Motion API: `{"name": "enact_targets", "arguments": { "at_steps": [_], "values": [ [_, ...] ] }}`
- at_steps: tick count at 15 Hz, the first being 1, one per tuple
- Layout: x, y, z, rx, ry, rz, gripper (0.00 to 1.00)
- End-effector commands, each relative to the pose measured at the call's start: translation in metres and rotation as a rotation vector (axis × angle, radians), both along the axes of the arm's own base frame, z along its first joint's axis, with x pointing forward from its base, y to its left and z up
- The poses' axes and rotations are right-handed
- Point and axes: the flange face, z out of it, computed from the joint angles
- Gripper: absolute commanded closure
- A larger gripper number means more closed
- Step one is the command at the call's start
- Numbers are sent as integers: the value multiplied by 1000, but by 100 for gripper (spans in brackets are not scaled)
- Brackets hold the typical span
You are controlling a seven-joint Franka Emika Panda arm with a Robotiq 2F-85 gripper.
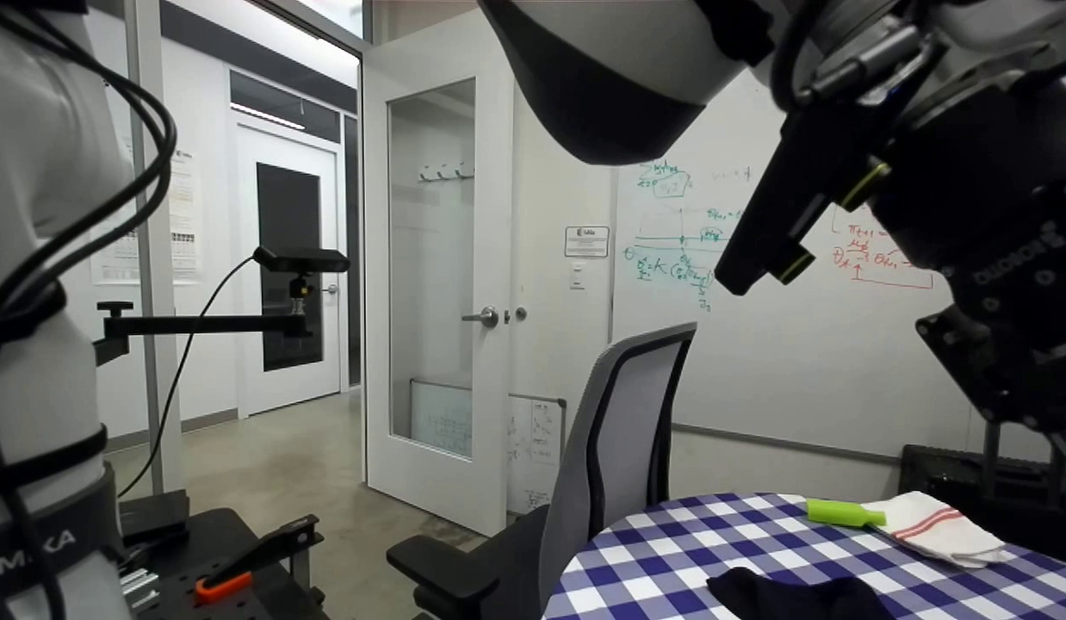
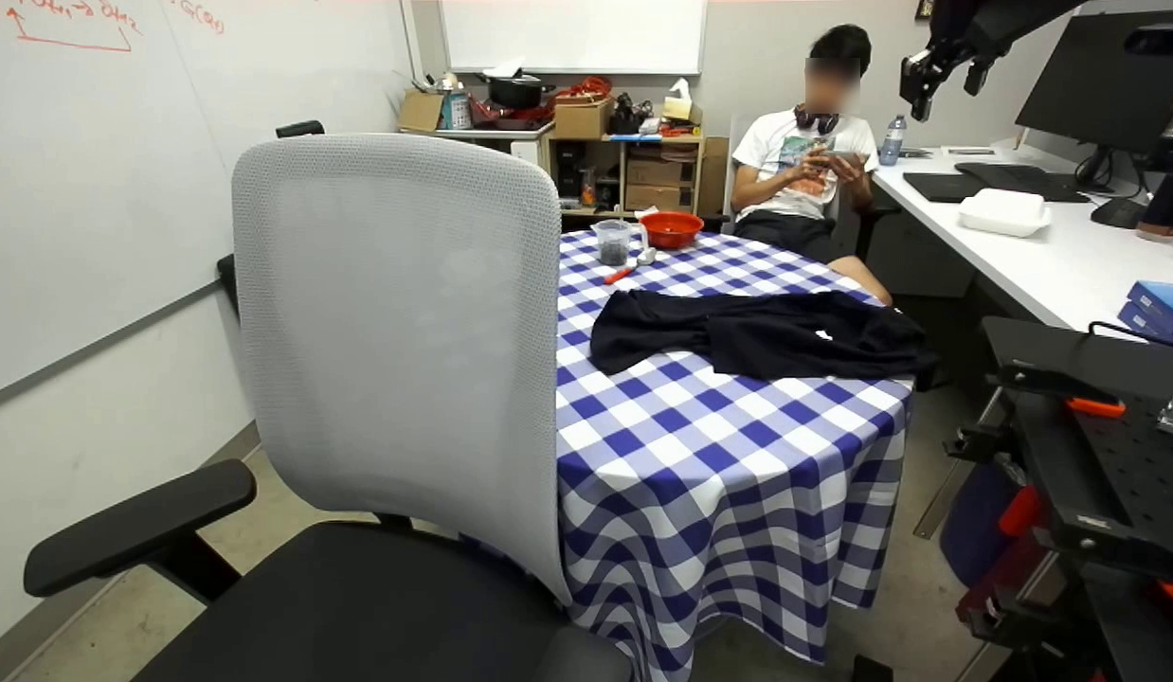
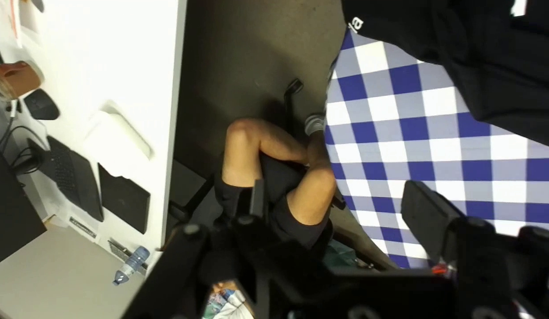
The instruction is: Put the shirt hanging on the chair onto the table
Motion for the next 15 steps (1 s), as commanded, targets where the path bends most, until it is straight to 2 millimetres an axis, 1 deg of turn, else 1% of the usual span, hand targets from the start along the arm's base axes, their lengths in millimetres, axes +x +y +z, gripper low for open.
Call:
{"name": "enact_targets", "arguments": {
  "at_steps": [1, 5, 6, 7, 11, 13, 15],
  "values": [
    [-1, 34, 10, 120, -131, 65, 0],
    [17, 90, 6, 253, -212, 188, 0],
    [47, 125, 10, 291, -216, 230, 0],
    [58, 144, 11, 324, -225, 269, 0],
    [113, 228, 21, 461, -254, 456, 0],
    [131, 261, 26, 524, -237, 558, 0],
    [141, 287, 28, 585, -187, 649, 0]
  ]
}}
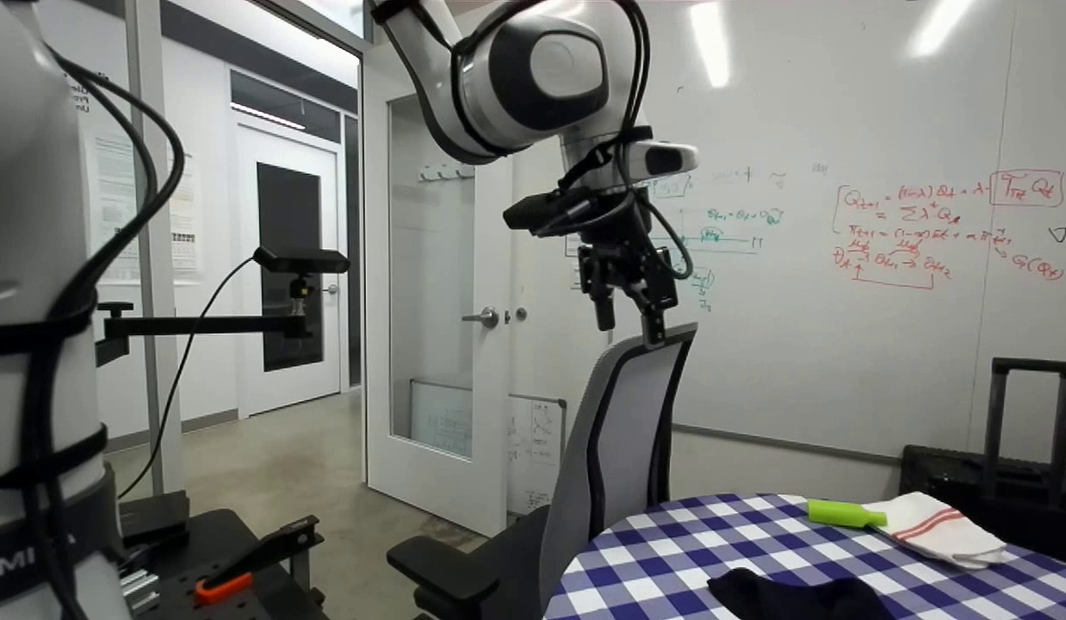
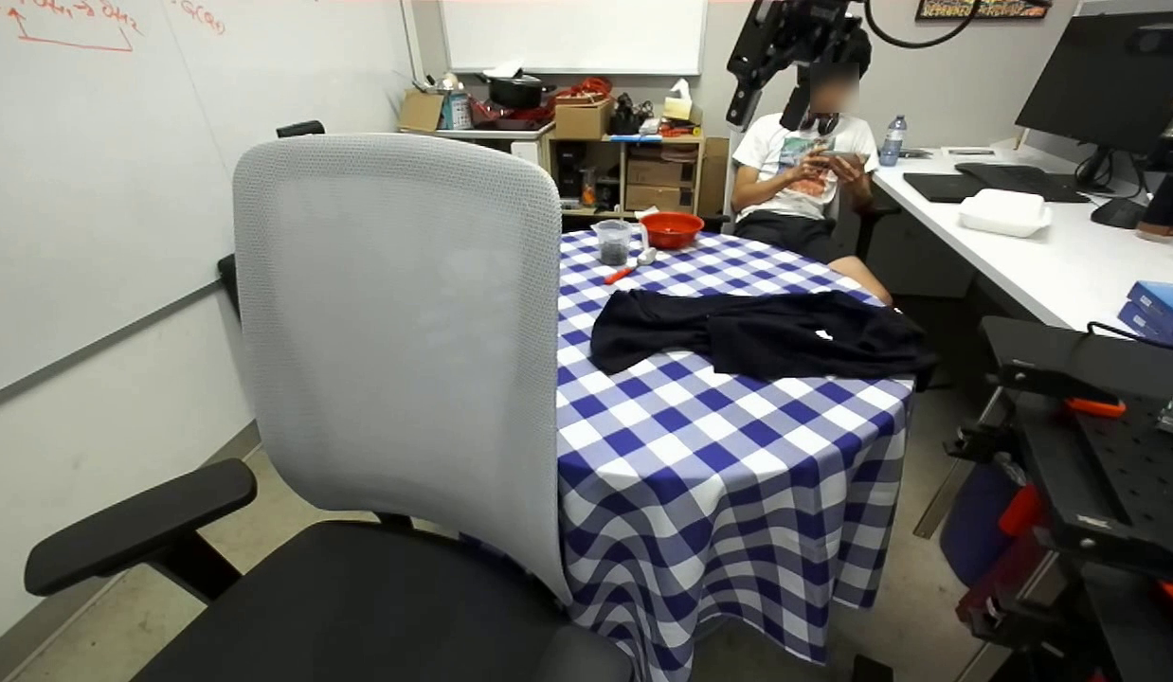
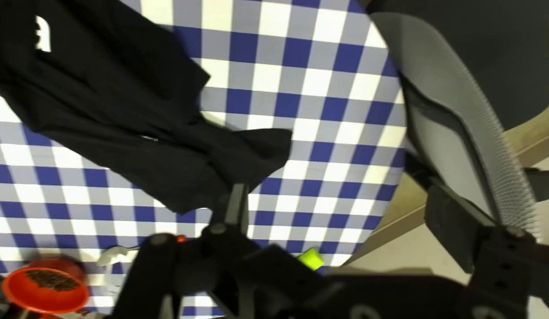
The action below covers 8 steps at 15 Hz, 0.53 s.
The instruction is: Put the shirt hanging on the chair onto the table
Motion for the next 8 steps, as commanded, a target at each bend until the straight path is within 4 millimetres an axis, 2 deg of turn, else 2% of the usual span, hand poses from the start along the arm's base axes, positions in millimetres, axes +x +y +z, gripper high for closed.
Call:
{"name": "enact_targets", "arguments": {
  "at_steps": [1, 3, 6, 7, 8],
  "values": [
    [16, 32, 7, 62, 63, 187, 0],
    [18, 42, 7, 85, 127, 285, 0],
    [16, 42, 6, 67, 247, 412, 0],
    [10, 44, 4, 71, 189, 340, 0],
    [10, 43, 5, 73, 197, 346, 0]
  ]
}}
